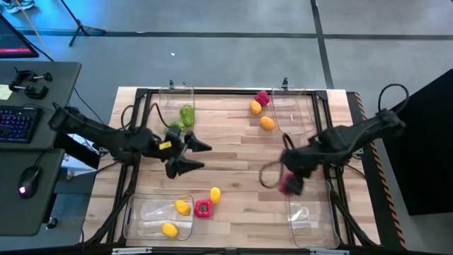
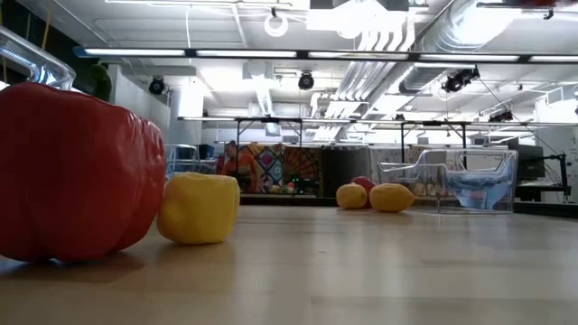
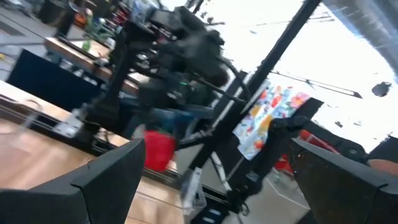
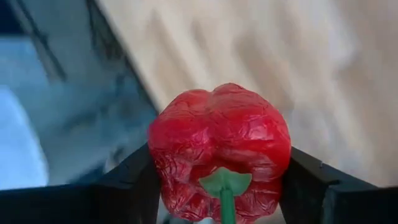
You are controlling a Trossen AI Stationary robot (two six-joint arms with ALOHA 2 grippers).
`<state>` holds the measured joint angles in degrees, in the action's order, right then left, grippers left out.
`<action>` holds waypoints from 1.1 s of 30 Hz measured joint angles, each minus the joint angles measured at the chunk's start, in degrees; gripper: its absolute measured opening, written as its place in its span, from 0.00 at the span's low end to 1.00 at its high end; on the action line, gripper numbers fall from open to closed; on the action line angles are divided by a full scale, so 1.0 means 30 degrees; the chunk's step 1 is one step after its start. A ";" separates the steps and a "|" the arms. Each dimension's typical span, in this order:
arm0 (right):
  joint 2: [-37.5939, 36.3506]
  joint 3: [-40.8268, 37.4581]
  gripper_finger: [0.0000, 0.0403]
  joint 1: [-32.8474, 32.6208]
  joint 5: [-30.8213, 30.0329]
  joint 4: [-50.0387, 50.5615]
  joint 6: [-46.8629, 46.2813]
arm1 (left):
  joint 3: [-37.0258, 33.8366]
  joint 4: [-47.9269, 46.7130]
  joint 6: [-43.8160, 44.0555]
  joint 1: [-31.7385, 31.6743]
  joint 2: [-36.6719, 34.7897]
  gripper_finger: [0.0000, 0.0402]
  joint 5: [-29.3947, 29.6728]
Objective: Sort produce into baskets
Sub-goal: Put the bell pepper into the bottom right transparent bin
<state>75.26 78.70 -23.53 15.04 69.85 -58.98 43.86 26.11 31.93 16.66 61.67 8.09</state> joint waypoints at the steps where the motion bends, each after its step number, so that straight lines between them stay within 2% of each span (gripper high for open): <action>1: -0.0111 -0.0003 0.57 -0.0663 0.0677 0.0604 -0.0738 | 0.0000 -0.0110 -0.0043 -0.0169 -0.0069 0.94 -0.0003; 4: -0.0127 -0.0540 0.59 -0.3045 0.1168 0.2161 -0.3128 | 0.0000 -0.0402 -0.0073 -0.0595 -0.0079 0.94 -0.0053; 7: 0.0133 -0.1714 0.59 -0.5070 0.0562 0.2222 -0.5200 | 0.0000 -0.0463 -0.0011 -0.0859 0.0052 0.94 -0.0477; 11: 0.0279 -0.3080 0.60 -0.6467 0.0047 0.1706 -0.8412 | 0.0000 -0.0772 0.0327 -0.0944 0.0094 0.94 -0.0776; 14: 0.0286 -0.3687 0.60 -0.6975 -0.0003 0.1408 -1.0143 | 0.0000 -0.0762 0.0321 -0.0944 0.0086 0.94 -0.0834; 20: 0.0286 -0.4163 0.61 -0.7113 -0.0418 0.0834 -1.1304 | 0.0000 -0.0786 0.0318 -0.0944 0.0086 0.94 -0.0963; 23: 0.0293 -0.4335 0.66 -0.6861 -0.0157 0.0367 -1.1624 | 0.0000 -0.0784 0.0318 -0.0944 0.0086 0.94 -0.1243; 28: 0.0293 -0.4335 0.74 -0.6784 0.0077 -0.0866 -1.0358 | -0.0007 -0.0970 0.0591 -0.0922 0.0086 0.94 -0.1776; 33: 0.0293 -0.4335 0.82 -0.6776 0.0003 -0.0658 -1.0341 | -0.0007 -0.1036 0.0639 -0.0922 0.0086 0.94 -0.2131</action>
<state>76.14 65.69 -43.86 15.05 67.87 -90.01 43.83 23.00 33.85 13.89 61.93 1.69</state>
